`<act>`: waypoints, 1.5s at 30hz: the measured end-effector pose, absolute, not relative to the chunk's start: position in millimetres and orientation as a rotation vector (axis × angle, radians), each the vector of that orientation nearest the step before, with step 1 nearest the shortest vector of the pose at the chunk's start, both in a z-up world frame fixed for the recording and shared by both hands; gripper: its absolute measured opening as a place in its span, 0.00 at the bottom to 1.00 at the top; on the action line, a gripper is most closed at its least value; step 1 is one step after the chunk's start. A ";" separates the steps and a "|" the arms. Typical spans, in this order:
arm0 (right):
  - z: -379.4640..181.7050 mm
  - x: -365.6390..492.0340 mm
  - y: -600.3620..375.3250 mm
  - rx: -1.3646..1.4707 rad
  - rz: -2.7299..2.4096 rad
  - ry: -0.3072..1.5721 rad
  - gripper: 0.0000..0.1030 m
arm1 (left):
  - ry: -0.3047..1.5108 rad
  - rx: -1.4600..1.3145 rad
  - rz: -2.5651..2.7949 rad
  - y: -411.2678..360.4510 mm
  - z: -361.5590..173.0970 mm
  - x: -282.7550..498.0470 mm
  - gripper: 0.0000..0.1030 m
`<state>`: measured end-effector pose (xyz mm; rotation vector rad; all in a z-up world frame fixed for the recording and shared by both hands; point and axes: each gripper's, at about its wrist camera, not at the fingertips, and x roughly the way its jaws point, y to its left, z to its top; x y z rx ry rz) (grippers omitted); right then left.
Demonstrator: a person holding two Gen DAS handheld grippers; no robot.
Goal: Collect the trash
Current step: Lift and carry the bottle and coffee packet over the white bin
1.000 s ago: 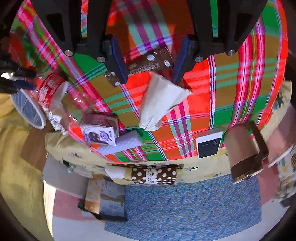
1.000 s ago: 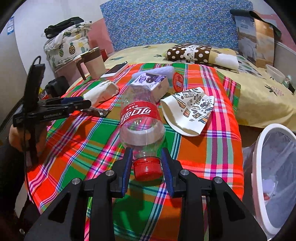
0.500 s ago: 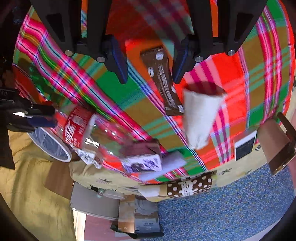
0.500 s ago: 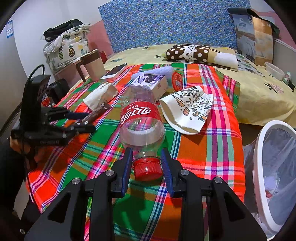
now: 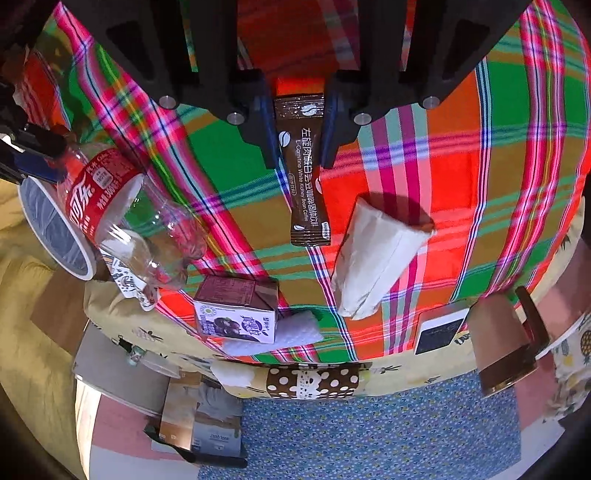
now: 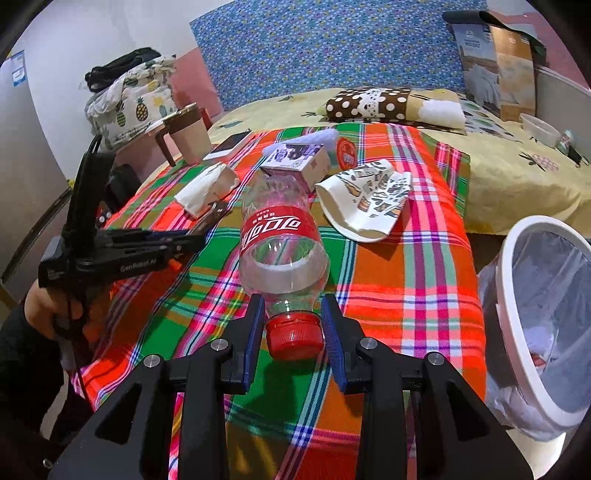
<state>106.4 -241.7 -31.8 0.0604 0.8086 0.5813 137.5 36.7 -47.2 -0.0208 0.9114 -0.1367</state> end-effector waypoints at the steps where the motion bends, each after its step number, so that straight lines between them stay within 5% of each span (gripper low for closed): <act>1: -31.3 105.5 -243.7 0.068 0.581 0.806 0.33 | 0.909 -0.028 -0.137 35.8 -46.6 134.3 0.22; 11: -31.5 85.1 -239.4 -0.008 0.654 0.848 0.34 | 0.902 -0.102 -0.201 16.0 -38.2 89.0 0.22; 13: -27.1 82.8 -242.1 0.002 0.653 0.827 0.47 | 0.898 -0.113 -0.206 15.6 -36.1 83.2 0.22; 14: -24.9 83.8 -243.8 0.014 0.652 0.817 0.72 | 0.893 -0.120 -0.206 16.7 -34.8 80.8 0.22; 15: -22.0 86.8 -245.1 0.028 0.650 0.807 0.82 | 0.888 -0.129 -0.202 18.7 -33.2 78.2 0.22; 26: -27.6 123.0 -200.3 -0.070 0.725 0.829 0.81 | 0.874 -0.191 -0.149 44.8 -31.7 72.8 0.22; 29: -32.4 125.4 -198.2 -0.066 0.719 0.856 0.62 | 0.872 -0.196 -0.147 46.8 -32.1 72.0 0.22; 45: -11.4 104.3 -245.7 0.072 0.600 0.786 0.61 | 0.820 -0.176 -0.235 6.3 -12.0 70.4 0.22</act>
